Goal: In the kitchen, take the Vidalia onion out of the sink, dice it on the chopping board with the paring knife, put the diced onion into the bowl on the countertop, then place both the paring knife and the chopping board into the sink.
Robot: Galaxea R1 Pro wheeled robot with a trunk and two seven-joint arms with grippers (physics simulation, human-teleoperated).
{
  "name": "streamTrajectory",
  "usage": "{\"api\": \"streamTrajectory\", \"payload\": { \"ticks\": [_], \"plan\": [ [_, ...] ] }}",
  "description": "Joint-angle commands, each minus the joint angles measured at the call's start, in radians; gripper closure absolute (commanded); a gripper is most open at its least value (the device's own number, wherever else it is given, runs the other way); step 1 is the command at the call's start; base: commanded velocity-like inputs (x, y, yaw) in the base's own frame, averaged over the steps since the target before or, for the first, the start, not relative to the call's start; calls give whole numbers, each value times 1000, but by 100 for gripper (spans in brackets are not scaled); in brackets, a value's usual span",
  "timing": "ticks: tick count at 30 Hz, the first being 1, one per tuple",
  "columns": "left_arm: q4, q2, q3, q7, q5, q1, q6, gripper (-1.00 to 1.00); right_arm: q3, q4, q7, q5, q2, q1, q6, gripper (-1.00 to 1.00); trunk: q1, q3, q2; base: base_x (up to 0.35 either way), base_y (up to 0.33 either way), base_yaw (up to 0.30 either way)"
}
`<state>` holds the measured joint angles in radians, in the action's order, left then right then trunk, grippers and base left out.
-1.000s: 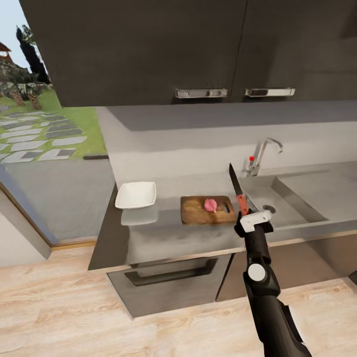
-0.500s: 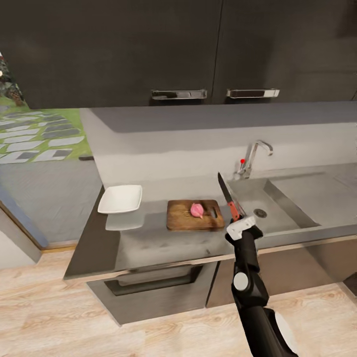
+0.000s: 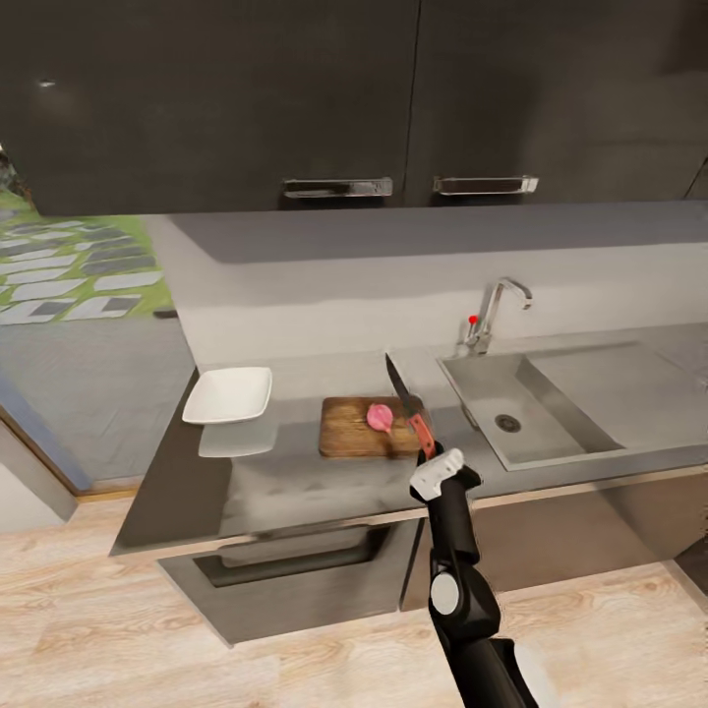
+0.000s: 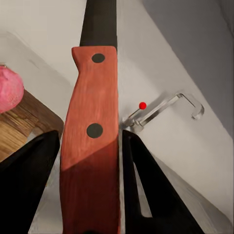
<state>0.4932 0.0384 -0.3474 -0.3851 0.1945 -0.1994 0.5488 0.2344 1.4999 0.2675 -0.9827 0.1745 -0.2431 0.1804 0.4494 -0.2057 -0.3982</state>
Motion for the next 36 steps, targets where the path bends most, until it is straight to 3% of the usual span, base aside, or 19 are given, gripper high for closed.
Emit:
{"api": "streamTrajectory", "payload": {
  "ticks": [1, 10, 15, 21, 26, 32, 36],
  "plan": [
    [2, 1, -8, -6, 10, 0, 3, -100, 28, -8, 11, -10, 0, 1, 10, 100, 1, -2, -2, 0, -239, 0],
    [2, 1, -8, -6, 10, 0, 3, -100, 62, -16, 41, -9, 0, 4, 16, 100, 1, -2, -2, 0, -131, 0],
    [1, 1, -8, -6, 10, 0, 3, -100, 104, -19, 42, -8, 0, 4, 23, 100, 1, -2, -2, 0, -8, 0],
    [2, 1, -8, -6, 10, 0, 3, -100, 117, -57, 42, -10, 0, 5, 47, 100, 1, -2, -2, 0, -1, 0],
    [2, 1, -8, -6, 10, 0, 3, -100, 169, -69, 42, -10, 0, 5, 63, 100, 1, -2, -2, 0, 0, 0],
    [3, 1, -8, -6, 10, 0, 3, -100, 179, -70, 42, -11, 0, 5, 71, 100, 1, -2, -2, 0, 0, 0],
    [3, 1, -8, -6, 10, 0, 3, -100, 183, -56, 43, -27, 0, 5, 128, 100, 1, -2, -2, 0, 0, 0]
  ]
}}
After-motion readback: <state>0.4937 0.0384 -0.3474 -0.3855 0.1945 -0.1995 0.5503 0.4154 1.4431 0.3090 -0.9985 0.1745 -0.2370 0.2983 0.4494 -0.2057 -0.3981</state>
